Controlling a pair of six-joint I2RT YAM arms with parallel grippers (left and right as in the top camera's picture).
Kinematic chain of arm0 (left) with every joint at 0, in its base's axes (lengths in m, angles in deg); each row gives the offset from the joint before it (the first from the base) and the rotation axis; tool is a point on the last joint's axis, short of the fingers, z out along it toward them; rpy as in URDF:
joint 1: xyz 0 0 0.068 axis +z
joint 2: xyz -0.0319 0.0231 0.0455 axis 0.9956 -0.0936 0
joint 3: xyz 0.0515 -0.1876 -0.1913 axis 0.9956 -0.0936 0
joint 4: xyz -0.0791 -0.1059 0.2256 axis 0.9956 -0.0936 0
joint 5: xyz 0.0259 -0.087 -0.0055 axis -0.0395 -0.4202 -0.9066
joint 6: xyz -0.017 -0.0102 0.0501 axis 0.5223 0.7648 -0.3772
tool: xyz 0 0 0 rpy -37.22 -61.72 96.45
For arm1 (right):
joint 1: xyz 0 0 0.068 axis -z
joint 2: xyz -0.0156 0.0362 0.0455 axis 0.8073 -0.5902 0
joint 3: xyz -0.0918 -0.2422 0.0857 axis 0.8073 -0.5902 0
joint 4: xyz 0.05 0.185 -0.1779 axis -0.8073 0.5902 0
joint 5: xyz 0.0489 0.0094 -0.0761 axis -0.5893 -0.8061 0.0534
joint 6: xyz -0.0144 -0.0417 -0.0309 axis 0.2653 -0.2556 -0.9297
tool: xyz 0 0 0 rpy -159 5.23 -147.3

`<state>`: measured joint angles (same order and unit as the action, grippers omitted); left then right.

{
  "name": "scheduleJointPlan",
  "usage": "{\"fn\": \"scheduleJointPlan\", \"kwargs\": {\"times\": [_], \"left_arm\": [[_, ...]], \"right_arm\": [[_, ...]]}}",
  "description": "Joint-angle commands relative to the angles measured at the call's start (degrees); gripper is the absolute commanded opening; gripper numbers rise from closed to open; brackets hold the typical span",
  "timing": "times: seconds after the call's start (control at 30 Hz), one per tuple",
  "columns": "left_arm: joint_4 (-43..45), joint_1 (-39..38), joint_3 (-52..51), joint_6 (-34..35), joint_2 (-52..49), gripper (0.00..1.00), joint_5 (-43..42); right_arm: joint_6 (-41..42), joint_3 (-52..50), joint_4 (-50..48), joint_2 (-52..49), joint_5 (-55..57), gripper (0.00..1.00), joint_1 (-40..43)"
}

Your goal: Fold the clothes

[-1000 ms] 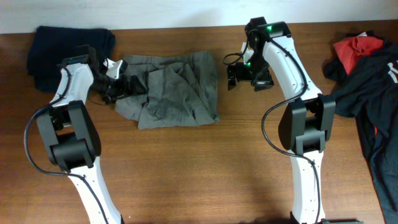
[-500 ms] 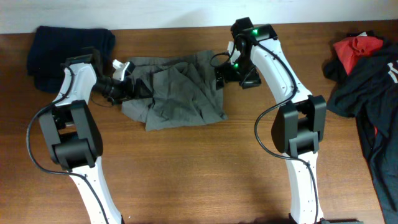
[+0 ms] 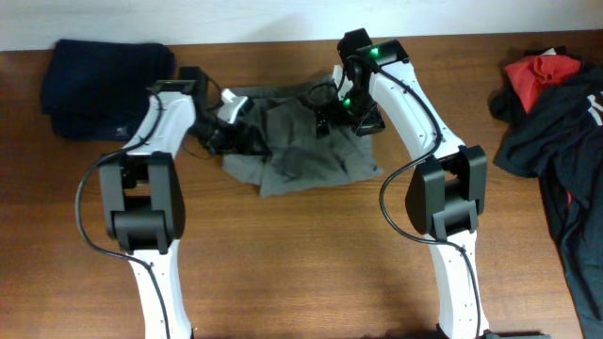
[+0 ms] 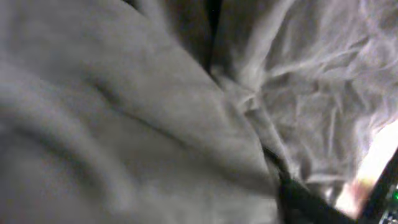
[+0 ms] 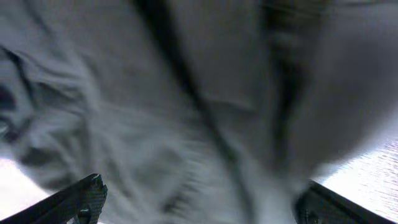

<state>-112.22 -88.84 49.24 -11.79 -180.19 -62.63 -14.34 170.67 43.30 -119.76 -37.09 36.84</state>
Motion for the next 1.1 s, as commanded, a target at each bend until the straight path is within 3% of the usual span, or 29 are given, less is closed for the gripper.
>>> {"fn": "scheduleJointPlan", "kwargs": {"times": [0.0,0.03,0.07,0.27,0.77,1.07], "left_arm": [[1.09,-1.25,-0.17,-1.09,-1.36,0.17,0.55],[1.40,-1.44,-0.17,-1.05,-1.36,0.03,0.87],[1.70,-1.55,-0.17,-0.90,-1.36,0.00,1.18],[3.52,-1.22,0.96,-0.90,-1.33,0.00,2.51],[4.83,2.69,20.39,-1.03,-1.33,0.00,28.17],[12.74,6.05,20.39,-1.84,-1.36,0.00,30.27]], "right_arm": [[-0.39,0.02,0.02,-0.74,-1.66,0.99,-0.35],[-0.39,0.02,0.02,-0.74,-1.66,0.99,-0.35],[-0.39,0.02,0.02,-0.74,-1.66,0.99,-0.33],[-0.44,0.02,0.04,-0.74,-1.38,0.99,-0.20],[-0.42,0.02,5.88,-0.74,1.36,0.99,4.28],[-0.39,0.02,10.43,-0.72,1.31,0.99,5.66]]}}
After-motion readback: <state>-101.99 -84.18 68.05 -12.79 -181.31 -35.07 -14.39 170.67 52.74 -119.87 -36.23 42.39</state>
